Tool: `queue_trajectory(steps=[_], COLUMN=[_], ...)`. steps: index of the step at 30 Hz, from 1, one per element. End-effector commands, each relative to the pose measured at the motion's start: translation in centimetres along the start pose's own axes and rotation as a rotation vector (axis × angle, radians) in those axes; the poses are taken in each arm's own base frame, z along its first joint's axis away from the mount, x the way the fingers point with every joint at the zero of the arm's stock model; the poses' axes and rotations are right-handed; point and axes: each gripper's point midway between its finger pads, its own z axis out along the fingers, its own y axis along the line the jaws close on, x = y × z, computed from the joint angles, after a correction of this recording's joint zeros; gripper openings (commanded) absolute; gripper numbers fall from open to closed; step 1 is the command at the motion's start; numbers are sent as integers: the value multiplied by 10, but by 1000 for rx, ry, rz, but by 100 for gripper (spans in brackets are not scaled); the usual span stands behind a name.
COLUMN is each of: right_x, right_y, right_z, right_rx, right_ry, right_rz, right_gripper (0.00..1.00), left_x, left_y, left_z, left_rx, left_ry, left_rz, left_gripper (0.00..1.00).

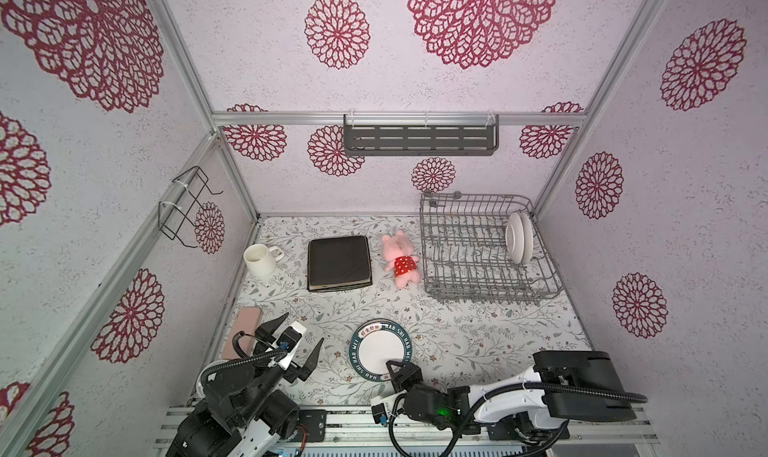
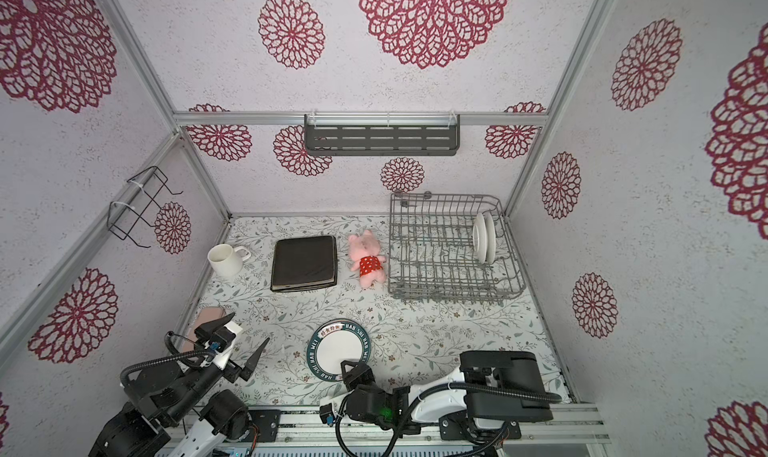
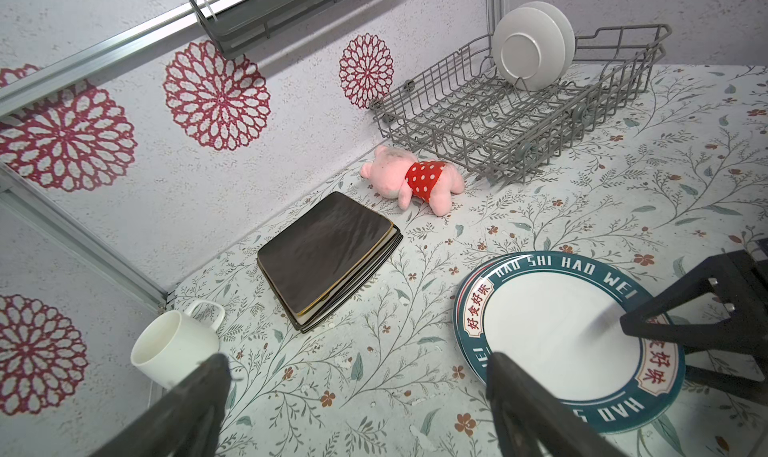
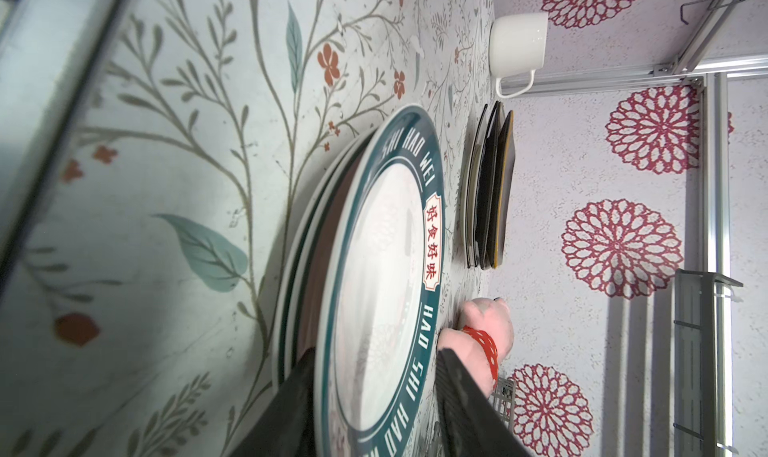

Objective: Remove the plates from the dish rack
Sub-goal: 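Press the green-rimmed plate flat onto the stack with the right gripper, then open the right gripper and raise it off the green-rimmed plate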

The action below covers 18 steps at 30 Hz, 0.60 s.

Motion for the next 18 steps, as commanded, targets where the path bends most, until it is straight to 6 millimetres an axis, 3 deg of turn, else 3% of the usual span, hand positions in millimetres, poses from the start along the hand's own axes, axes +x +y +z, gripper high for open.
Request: queue_trajectory(steps=[1, 18], right_x=[-1, -1], right_y=[-8, -5], right_z=[-1, -2], right_rx=[34, 8], right_ry=[11, -1], right_rz=[29, 29], right_gripper=[47, 57], left_x=[-4, -4], left_y=[-4, -4], left_z=[0, 0], left_rx=[21, 22], left_ry=[-24, -25], left_rz=[14, 14], left_gripper=[97, 97])
